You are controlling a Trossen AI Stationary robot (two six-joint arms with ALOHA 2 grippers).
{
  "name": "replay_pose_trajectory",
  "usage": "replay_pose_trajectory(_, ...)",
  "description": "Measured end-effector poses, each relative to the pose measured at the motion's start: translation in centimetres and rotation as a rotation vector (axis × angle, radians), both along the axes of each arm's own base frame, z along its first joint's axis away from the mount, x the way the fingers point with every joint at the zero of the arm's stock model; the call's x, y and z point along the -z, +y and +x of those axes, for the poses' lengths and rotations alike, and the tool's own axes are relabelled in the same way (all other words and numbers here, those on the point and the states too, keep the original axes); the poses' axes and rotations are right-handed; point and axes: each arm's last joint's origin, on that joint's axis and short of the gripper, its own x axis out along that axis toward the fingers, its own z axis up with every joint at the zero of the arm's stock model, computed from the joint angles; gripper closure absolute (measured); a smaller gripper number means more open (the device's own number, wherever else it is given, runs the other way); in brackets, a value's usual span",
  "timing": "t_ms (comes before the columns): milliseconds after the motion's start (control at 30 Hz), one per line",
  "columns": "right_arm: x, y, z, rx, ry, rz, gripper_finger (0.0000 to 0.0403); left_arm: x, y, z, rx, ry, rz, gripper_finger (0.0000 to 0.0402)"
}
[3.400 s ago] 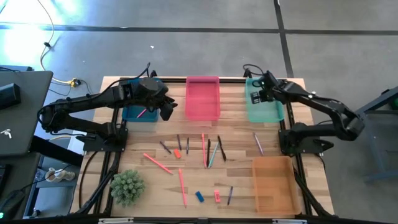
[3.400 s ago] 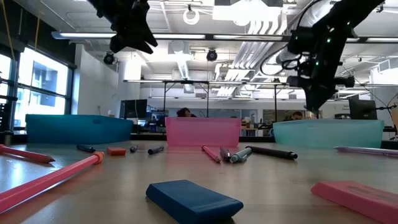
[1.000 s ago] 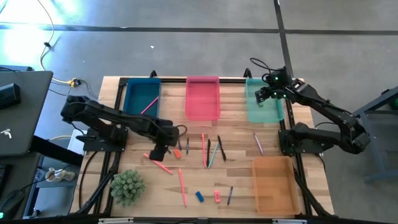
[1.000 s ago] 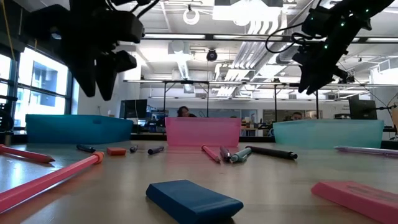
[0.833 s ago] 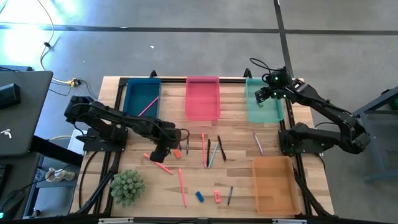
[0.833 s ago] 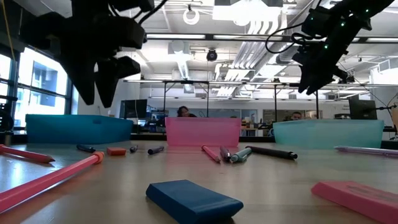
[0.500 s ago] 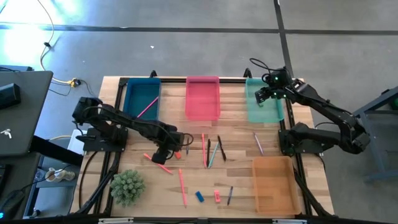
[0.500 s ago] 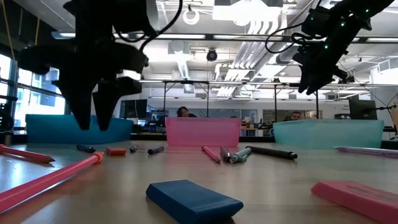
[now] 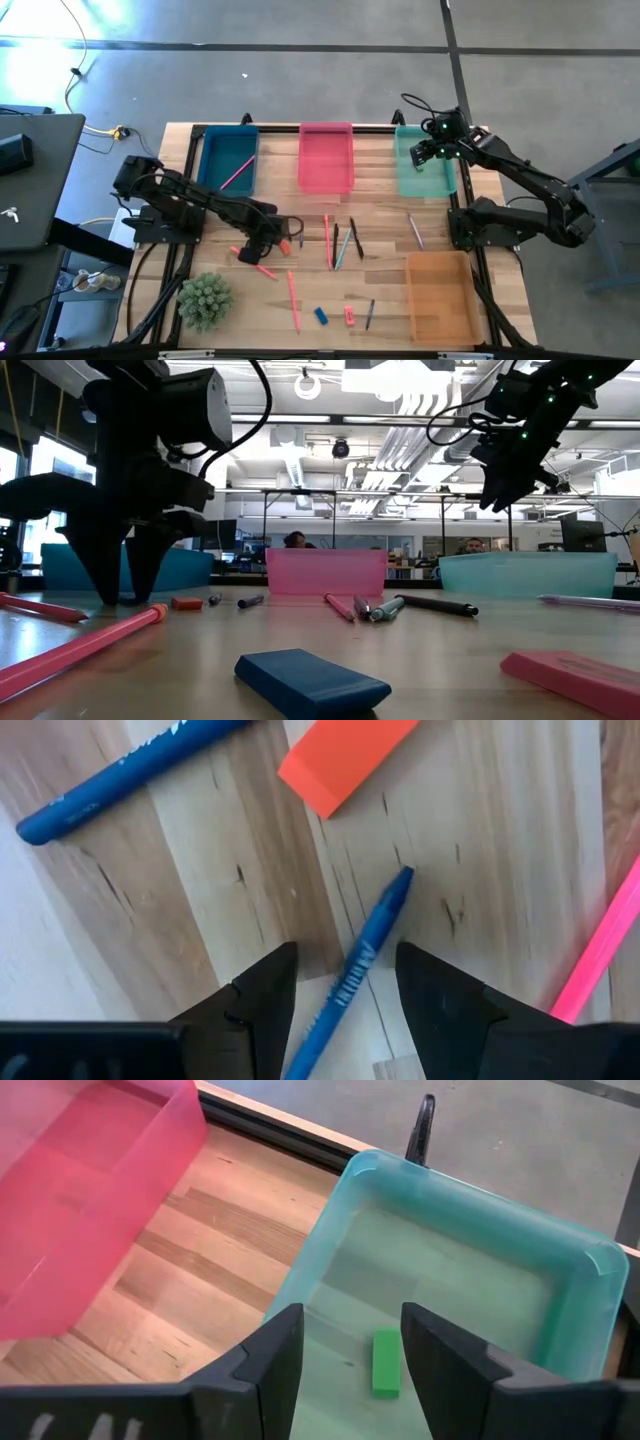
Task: Sort crayons/erasers/pens/pencils in bins
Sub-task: Put the blue crayon into the red bin
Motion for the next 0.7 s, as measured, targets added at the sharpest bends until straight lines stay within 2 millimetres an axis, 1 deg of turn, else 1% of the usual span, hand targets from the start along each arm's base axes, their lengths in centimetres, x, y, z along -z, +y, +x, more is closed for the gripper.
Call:
replay_pose_trajectory(100,0.00,0.00,0.00,0.000,0.000,0.000,0.0242,0.06,0.02,-0.05,-0.006,0.000,0.010,0.0246)
replay_pose_trajectory(167,0.00,0.00,0.00,0.000,0.000,0.000,0.0242,0.08,0.03,-0.02,-0.007,-0.005,0.012,0.0257)
replay_pose_trajectory(533,0.00,0.00,0.00,-0.002,0.002,-0.001,0.0242,0.15,0.05,0.07,0.011,-0.017,0.020,0.0373)
replay_pose_trajectory(600,0.00,0.00,0.00,-0.002,0.002,-0.001,0.0242,0.15,0.05,0.07,0.011,-0.016,0.018,0.0389)
replay_pose_trajectory(700,0.00,0.00,0.00,-0.002,0.002,-0.001,0.0242,0.15,0.05,0.06,0.009,-0.016,0.017,0.0396)
